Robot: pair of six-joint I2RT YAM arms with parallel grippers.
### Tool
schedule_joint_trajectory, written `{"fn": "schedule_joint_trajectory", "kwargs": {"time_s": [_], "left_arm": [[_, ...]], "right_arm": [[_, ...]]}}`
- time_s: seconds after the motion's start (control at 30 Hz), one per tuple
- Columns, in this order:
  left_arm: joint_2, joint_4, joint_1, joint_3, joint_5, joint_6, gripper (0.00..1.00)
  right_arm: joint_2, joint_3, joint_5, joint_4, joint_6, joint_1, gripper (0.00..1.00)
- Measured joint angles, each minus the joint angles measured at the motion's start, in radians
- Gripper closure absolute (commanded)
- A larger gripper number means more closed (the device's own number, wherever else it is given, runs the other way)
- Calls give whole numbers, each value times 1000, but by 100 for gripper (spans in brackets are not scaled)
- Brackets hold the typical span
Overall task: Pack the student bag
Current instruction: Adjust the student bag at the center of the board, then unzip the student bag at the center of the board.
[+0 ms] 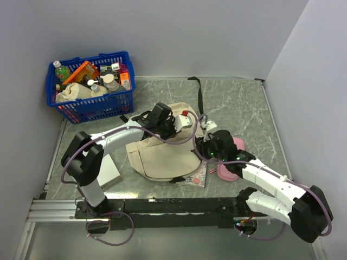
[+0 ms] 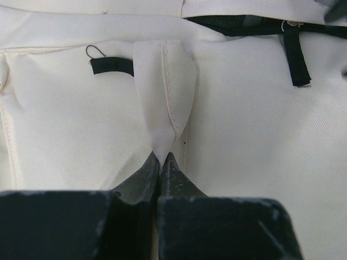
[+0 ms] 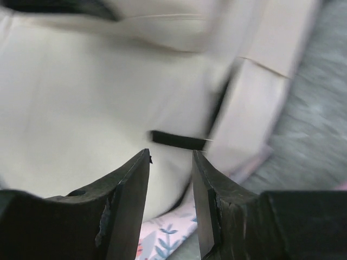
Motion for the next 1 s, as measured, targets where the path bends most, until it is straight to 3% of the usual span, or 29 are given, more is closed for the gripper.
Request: {"fn": "schedule_joint_trajectory", "kwargs": {"time_s": [0.2,0.67,1.0], "left_arm": [[-5,11,0,-18,1,-5,98],[-22,6,22,-36,13,-50,99],[-29,-2,42,-36,63,-45,99]], "right_arm": [[99,47,18,24,-89,135,56],[224,59,117,101,-116,140,54],[141,15,81,89,-66,140,44]]}}
